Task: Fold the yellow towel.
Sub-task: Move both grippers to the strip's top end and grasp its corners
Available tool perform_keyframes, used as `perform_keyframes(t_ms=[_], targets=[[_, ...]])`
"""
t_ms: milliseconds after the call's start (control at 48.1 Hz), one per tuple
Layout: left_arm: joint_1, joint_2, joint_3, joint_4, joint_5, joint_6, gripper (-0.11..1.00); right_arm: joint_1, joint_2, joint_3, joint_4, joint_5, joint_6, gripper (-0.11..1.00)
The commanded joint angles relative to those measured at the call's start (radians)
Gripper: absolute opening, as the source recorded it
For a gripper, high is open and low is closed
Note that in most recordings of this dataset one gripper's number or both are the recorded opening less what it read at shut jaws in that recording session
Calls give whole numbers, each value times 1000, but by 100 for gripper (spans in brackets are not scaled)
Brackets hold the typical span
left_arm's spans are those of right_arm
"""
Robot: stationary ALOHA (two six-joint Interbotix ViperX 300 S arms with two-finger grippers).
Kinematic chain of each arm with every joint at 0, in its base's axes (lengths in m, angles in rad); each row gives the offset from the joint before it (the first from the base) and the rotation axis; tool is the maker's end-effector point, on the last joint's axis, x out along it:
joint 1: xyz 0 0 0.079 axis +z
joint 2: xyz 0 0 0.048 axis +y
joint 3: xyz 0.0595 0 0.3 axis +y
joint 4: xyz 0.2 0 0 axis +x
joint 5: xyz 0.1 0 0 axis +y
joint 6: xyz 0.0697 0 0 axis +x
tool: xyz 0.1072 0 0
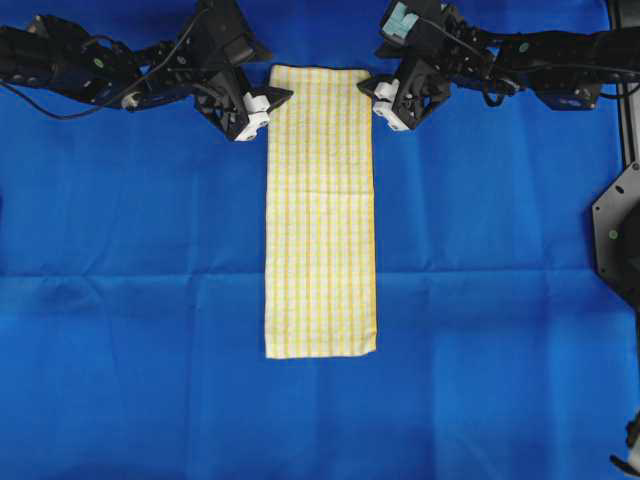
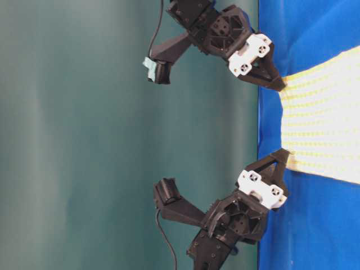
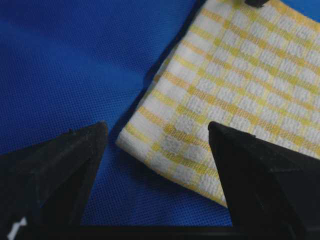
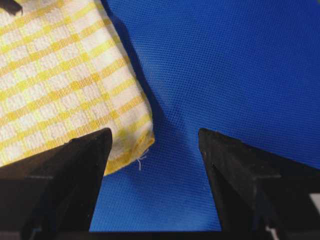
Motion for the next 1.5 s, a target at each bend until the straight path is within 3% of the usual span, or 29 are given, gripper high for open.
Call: perform_keyframes(t_ms=[0, 166, 312, 395, 540, 623, 956, 1185, 1475], targets=[[8, -8, -20, -2, -12, -2, 76, 0, -2, -25, 20, -18, 2, 71], [25, 18, -29, -3, -12, -3, 67, 2, 25, -34, 54, -9, 2, 70], [26, 51, -46, -3, -12, -3, 41, 6, 41, -38, 83, -11, 2, 62], [25, 61, -51, -2, -12, -2, 26, 8, 49, -40, 84, -11, 2, 49], [25, 64, -51, -3, -12, -2, 7, 14, 52, -37, 83, -14, 0, 15], [25, 64, -49, -2, -11, 0, 6, 15, 52, -35, 84, -14, 0, 5], [44, 29, -48, 3, 3, 9, 6, 15, 35, -38, 87, -25, 0, 5], [57, -61, -57, 2, 69, 92, 6, 0, -28, -34, 87, -21, 0, 5], [60, -77, -55, 0, 83, 94, 6, -11, -43, -34, 87, -15, -2, 5]])
